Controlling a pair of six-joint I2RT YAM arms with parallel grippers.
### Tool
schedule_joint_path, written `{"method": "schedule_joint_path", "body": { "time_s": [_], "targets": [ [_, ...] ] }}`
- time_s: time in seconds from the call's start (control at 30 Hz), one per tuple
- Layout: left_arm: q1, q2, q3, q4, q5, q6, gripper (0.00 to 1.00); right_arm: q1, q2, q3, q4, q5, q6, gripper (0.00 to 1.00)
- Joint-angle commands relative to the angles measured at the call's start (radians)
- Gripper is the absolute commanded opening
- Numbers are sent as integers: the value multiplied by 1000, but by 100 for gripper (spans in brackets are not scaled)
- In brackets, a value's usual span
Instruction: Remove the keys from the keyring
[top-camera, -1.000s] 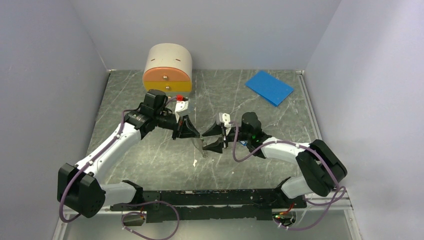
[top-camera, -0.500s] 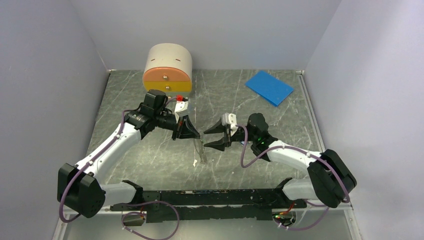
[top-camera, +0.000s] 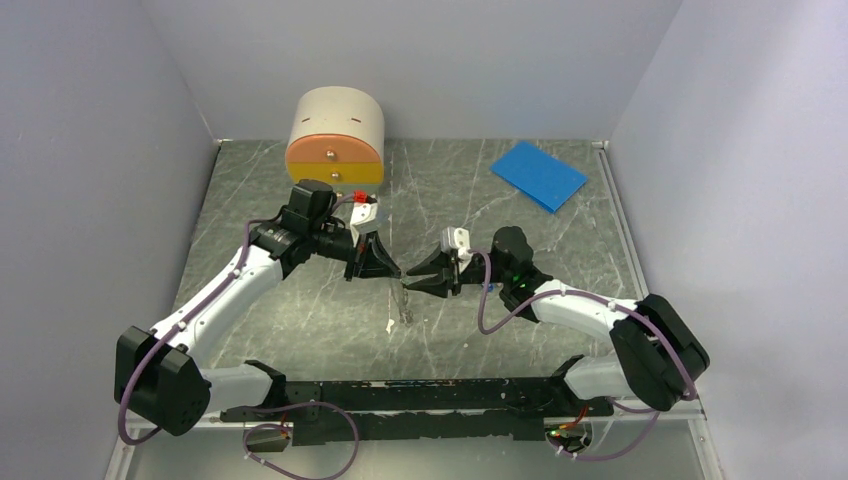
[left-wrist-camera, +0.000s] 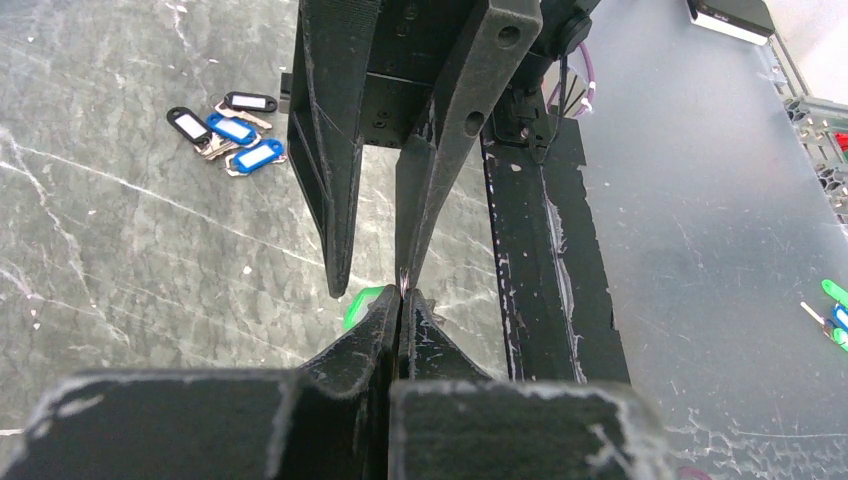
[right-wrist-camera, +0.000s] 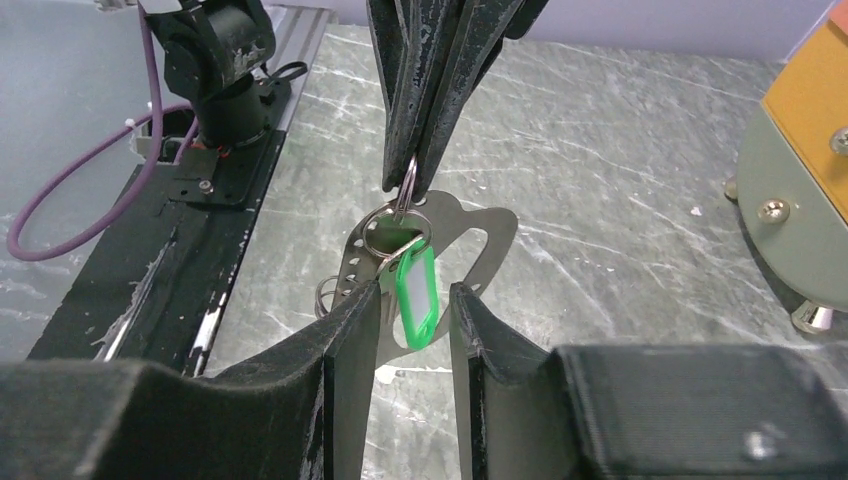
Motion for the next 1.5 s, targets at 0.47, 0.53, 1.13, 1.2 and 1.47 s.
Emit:
{"method": "schedule_joint_path", "body": {
  "time_s": [0.47, 0.53, 1.13, 1.2, 1.47],
  "targets": [
    [-10, -5, 8, 47, 27, -19, 2, 36, 12, 24, 67, 7, 34, 42],
    [-12, -4, 6, 50, 30, -21, 2, 36, 15, 22, 77, 23, 43, 41],
    [-19, -42, 0, 39, -48, -7, 3, 36, 11, 23, 34, 95, 22, 4],
    [-19, -55, -9, 55, -77, -15, 3, 37, 3, 26, 12, 96, 11, 0],
    [-19, -118, -59, 134, -214, -56, 3, 37, -24, 46, -85, 110, -44, 0]
  ]
}}
